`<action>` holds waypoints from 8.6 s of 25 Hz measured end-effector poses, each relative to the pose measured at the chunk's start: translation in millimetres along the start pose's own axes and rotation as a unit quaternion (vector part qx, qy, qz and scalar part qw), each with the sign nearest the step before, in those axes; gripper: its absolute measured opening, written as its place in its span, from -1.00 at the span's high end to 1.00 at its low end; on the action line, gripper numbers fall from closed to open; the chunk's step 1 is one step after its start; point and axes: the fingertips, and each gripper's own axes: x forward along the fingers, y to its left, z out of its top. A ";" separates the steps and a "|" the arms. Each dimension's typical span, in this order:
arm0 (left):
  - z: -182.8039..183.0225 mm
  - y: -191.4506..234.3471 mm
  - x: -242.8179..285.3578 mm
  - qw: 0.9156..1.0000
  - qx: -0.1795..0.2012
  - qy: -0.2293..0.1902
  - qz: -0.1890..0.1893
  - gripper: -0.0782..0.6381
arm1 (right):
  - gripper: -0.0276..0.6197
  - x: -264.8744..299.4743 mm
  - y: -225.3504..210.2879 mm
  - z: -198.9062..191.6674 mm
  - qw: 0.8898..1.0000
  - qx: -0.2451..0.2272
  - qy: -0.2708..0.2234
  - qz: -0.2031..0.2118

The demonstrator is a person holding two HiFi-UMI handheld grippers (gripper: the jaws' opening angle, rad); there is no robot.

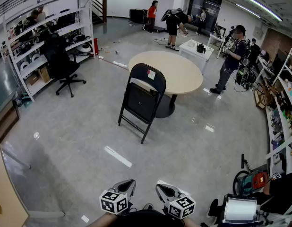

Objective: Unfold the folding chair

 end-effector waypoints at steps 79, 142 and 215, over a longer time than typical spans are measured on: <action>186.2 97.7 263.0 0.998 -0.055 -0.020 0.034 0.76 | 0.89 167.4 -282.4 166.6 0.997 0.074 -0.003 -0.011; 339.2 298.2 387.4 0.997 -0.076 -0.007 -0.024 0.74 | 0.89 390.8 -376.0 278.0 0.994 0.059 0.018 -0.086; 378.0 320.6 387.1 0.948 -0.182 -0.117 0.233 0.64 | 0.25 619.2 -623.1 359.2 0.952 -0.083 0.277 0.103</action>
